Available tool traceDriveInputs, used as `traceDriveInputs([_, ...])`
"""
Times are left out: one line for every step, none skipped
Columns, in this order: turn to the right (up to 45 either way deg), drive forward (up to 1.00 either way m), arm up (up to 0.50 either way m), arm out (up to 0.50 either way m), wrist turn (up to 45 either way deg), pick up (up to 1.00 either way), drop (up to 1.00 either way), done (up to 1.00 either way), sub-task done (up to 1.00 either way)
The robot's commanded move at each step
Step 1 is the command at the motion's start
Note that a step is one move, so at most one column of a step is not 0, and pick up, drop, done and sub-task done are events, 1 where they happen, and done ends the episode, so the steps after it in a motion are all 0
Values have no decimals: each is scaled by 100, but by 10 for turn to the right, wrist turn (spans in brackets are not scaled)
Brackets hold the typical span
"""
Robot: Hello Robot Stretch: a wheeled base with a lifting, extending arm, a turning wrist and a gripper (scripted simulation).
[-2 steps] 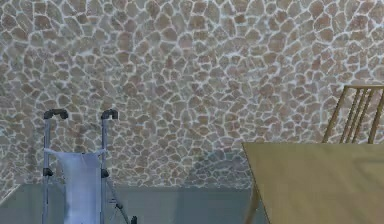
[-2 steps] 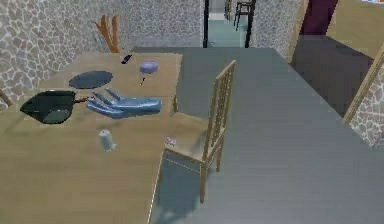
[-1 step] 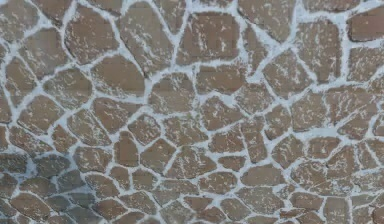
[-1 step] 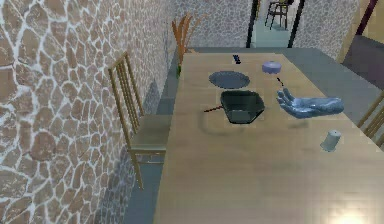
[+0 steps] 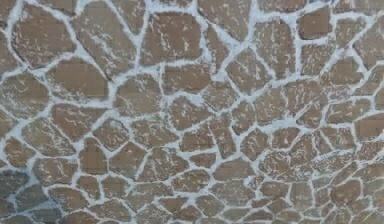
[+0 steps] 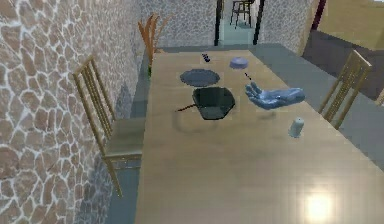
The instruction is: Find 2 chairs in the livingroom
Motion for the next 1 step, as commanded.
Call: traceDriveInputs([0, 15, 0, 0, 0, 0, 0, 0, 0])
